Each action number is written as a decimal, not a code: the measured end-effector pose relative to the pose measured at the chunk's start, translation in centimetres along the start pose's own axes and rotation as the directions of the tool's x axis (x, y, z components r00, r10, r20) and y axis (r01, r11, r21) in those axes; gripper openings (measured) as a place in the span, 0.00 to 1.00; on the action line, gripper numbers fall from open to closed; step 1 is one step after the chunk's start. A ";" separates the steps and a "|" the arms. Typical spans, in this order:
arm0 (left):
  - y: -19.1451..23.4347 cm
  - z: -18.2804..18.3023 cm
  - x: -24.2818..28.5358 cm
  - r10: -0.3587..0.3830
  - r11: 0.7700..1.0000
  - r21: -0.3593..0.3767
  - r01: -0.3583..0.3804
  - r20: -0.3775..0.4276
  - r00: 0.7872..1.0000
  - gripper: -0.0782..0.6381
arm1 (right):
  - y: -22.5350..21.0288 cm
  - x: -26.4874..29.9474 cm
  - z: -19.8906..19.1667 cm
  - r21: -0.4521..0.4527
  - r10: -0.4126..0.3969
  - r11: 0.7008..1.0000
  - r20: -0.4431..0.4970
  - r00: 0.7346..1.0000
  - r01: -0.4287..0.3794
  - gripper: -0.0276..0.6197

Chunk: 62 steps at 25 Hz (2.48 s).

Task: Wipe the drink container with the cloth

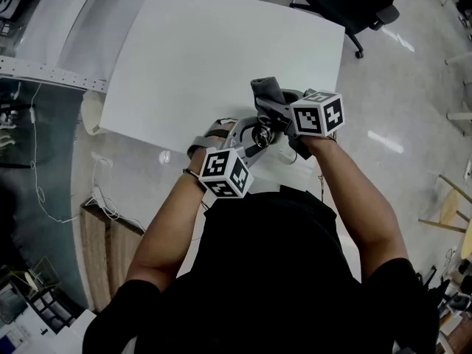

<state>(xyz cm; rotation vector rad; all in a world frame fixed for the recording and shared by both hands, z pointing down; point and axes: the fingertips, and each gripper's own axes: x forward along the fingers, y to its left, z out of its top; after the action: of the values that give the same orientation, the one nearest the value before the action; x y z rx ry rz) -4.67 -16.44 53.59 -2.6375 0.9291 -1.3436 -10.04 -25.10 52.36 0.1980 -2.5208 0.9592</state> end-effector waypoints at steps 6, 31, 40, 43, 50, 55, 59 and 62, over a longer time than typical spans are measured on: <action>0.0 -0.2 -0.1 0.006 1.000 0.003 -0.006 -0.003 1.000 0.47 | -0.4 1.7 -0.6 0.047 0.084 0.996 -0.115 0.990 -0.079 0.21; -1.1 0.8 0.2 0.020 0.998 0.055 -0.020 0.000 1.000 0.47 | -6.3 4.0 -5.2 -0.187 -0.083 0.982 -0.328 0.941 0.021 0.21; -1.2 0.8 0.3 0.019 0.998 0.068 -0.019 -0.006 1.000 0.47 | -7.9 3.2 -5.4 -0.449 -0.232 0.888 -0.251 0.940 0.099 0.21; -1.2 0.7 0.3 0.013 0.998 0.067 -0.012 -0.010 1.000 0.47 | -8.5 2.4 -5.1 -0.470 -0.265 0.871 -0.205 0.942 0.143 0.21; -1.0 1.0 0.6 -0.021 0.997 0.078 0.023 -0.022 1.000 0.47 | -10.5 -0.6 -4.2 -0.379 -0.309 0.891 -0.099 0.946 0.251 0.21; -0.6 1.5 1.2 -0.049 0.998 0.040 0.050 -0.033 0.998 0.47 | -10.5 -4.5 -3.1 -0.252 -0.341 0.907 0.033 0.939 0.338 0.21; -0.2 2.2 2.0 -0.065 0.998 -0.001 0.065 -0.035 0.997 0.47 | -9.3 -8.7 -3.2 -0.141 -0.349 0.919 0.144 0.926 0.369 0.21; 0.0 2.7 2.4 -0.066 0.998 -0.021 0.066 -0.029 0.997 0.47 | -7.6 -11.9 -3.3 -0.070 -0.352 0.924 0.233 0.907 0.376 0.21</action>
<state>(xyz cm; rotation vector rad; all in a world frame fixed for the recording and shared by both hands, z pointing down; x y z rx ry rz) -1.55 -18.30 53.64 -2.6929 0.8700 -1.3981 3.84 -28.89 53.82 0.7478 -2.5885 0.6716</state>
